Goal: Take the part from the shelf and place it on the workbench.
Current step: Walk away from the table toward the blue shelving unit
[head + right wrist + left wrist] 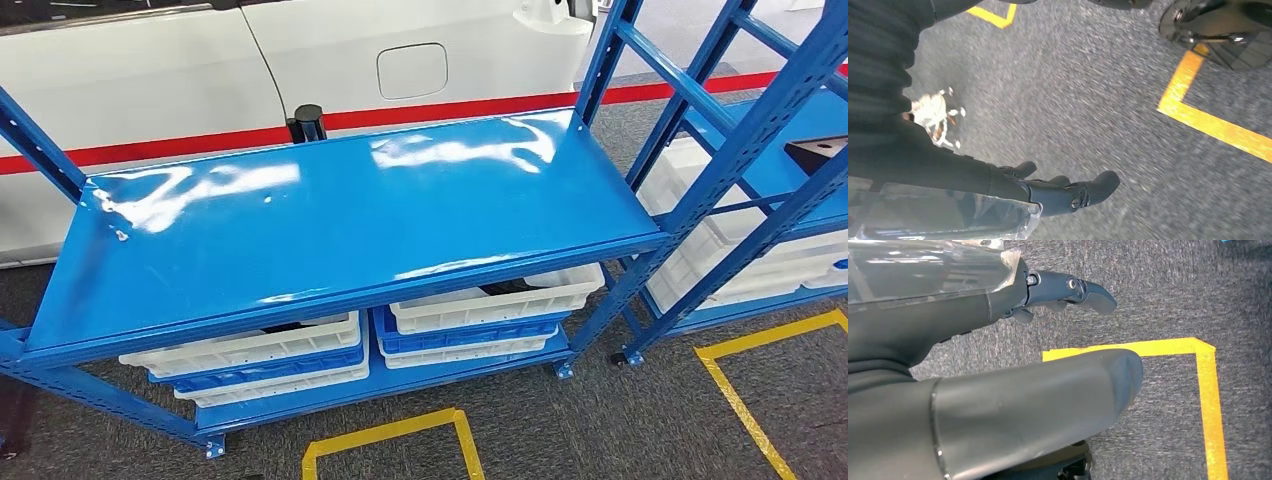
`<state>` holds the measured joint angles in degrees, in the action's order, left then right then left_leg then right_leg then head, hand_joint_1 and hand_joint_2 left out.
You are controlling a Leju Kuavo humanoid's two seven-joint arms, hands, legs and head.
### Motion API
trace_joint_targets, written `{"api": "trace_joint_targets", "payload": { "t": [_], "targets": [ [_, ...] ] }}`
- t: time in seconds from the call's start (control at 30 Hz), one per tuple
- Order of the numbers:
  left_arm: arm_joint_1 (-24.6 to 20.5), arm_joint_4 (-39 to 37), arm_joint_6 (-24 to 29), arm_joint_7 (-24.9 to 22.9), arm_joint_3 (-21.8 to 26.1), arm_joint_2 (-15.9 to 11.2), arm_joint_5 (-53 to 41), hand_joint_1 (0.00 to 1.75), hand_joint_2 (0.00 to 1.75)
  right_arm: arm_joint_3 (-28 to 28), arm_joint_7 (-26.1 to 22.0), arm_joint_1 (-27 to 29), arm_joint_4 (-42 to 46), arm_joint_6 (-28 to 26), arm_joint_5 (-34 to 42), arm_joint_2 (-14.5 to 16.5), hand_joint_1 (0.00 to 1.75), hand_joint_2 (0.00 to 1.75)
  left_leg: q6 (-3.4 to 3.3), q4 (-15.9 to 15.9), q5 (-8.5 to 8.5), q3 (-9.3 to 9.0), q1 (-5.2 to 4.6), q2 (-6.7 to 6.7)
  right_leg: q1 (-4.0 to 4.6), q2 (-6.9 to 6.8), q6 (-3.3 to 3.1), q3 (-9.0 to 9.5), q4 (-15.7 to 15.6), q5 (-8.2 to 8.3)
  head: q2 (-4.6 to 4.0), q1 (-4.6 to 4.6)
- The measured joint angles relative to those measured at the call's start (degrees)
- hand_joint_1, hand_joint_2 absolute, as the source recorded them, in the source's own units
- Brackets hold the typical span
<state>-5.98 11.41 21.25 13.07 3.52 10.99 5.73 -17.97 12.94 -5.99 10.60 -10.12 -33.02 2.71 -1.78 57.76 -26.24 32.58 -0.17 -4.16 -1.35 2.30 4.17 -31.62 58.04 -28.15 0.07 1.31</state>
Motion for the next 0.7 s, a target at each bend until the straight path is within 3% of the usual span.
{"api": "trace_joint_targets", "payload": {
  "t": [0.1, 0.2, 0.23, 0.3, 0.33, 0.37, 0.43, 0.5, 0.57, 0.6, 0.63, 0.7],
  "targets": [
    [0.00, 0.00, 0.00, 0.00, 0.00, 0.01, 0.00, 0.00, 0.00, 0.00, 0.00, 0.00, 0.00, 0.00, -0.01, 0.00, 0.00, 1.75, 0.07, 0.03, -0.05, 0.05, 0.00, -0.10, 0.01, -0.10, -0.25, 0.02, -0.01, 0.07, 0.00, -0.01],
    [0.11, -0.02, 0.06, -0.02, 0.01, -0.03, 0.00, 0.00, 0.00, 0.00, -0.07, -0.10, 0.00, 0.00, -0.17, 0.07, 0.00, 1.75, 0.54, -0.11, 0.04, 0.23, 0.21, -0.45, 0.07, -0.69, -1.40, 0.16, 0.03, 0.28, 0.00, -0.18],
    [0.13, -0.02, 0.10, -0.03, 0.01, -0.05, 0.00, 0.00, 0.00, 0.00, -0.08, -0.15, 0.00, 0.01, -0.27, 0.11, 0.00, 1.75, 0.96, 1.74, -1.11, 1.15, 0.38, 0.36, 0.08, -1.20, -2.13, 0.22, 0.00, 0.35, 0.00, -0.32],
    [0.32, -0.02, 0.20, -0.05, 0.02, -0.11, 0.04, 0.00, 0.00, 0.00, -0.05, -0.11, 0.00, 0.04, -0.46, 0.13, 0.00, 1.75, 1.68, 9.13, -3.87, 4.92, 0.67, 2.47, 0.19, -3.18, -3.36, 0.34, -0.10, 0.35, 0.00, -0.52],
    [0.37, -0.02, 0.28, -0.05, 0.02, -0.12, 0.07, 0.00, 0.00, 0.00, -0.04, -0.11, 0.00, 0.07, -0.57, 0.14, 0.00, 1.75, 1.77, 11.03, -4.33, 5.86, 0.73, 3.82, 0.31, -4.16, -3.75, 0.46, -0.11, 0.26, 0.00, -0.63],
    [0.42, -0.02, 0.36, -0.05, 0.02, -0.14, 0.09, 0.00, 0.00, 0.00, -0.03, -0.12, 0.00, 0.09, -0.63, 0.17, 0.00, 1.75, 1.50, 9.74, -3.13, 5.23, 0.67, 4.58, 0.45, -4.91, -3.80, 0.61, -0.11, 0.13, 0.00, -0.63],
    [0.25, -0.02, 0.47, -0.04, 0.02, -0.15, 0.09, 0.00, 0.00, 0.00, -0.03, -0.25, 0.00, 0.11, -0.72, 0.25, 0.00, 1.75, 0.75, 2.63, -0.63, 1.57, 0.22, 6.43, 0.79, -5.52, -3.54, 0.86, -0.08, -0.10, 0.00, -0.58],
    [0.12, -0.02, 0.50, -0.03, 0.03, -0.15, 0.09, 0.00, 0.00, 0.00, -0.03, -0.30, 0.00, 0.11, -0.74, 0.30, 0.00, 1.75, 0.29, 0.39, -0.43, 0.60, -0.33, 7.07, 0.98, -6.16, -3.02, 1.00, -0.13, -0.29, 0.00, -0.56],
    [0.18, -0.02, 0.52, -0.02, 0.04, -0.16, 0.14, 0.00, 0.00, 0.00, -0.01, -0.34, 0.01, 0.13, -0.76, 0.31, 0.00, 1.75, -0.18, -0.10, -0.05, 0.49, -0.35, 6.08, 0.94, -6.60, -2.38, 1.16, -0.15, -0.45, 0.00, -0.58],
    [0.20, -0.02, 0.52, -0.02, 0.05, -0.15, 0.17, 0.00, 0.00, 0.00, -0.01, -0.35, 0.02, 0.13, -0.76, 0.29, 0.00, 1.75, -0.51, -0.45, 0.25, 0.31, -0.18, 5.62, 0.89, -6.06, -2.12, 0.93, 0.47, -0.86, 0.00, -0.56],
    [0.17, -0.02, 0.53, -0.02, 0.07, -0.13, 0.22, 0.00, 0.00, 0.00, 0.00, -0.36, 0.02, 0.13, -0.77, 0.25, 0.00, 1.75, -0.80, -0.80, 0.55, 0.15, 0.03, 5.17, 0.87, -5.17, -2.03, 0.21, 2.10, -1.75, 0.00, -0.49],
    [0.08, -0.02, 0.52, -0.02, 0.08, -0.03, 0.25, 0.00, 0.00, 0.00, 0.01, -0.28, 0.02, 0.13, -0.76, 0.15, 0.00, 1.75, -1.14, -1.00, 0.83, 0.12, 0.25, 4.19, 0.73, -3.21, -2.17, -3.13, 9.02, -4.81, 0.00, -0.37]
  ]
}}
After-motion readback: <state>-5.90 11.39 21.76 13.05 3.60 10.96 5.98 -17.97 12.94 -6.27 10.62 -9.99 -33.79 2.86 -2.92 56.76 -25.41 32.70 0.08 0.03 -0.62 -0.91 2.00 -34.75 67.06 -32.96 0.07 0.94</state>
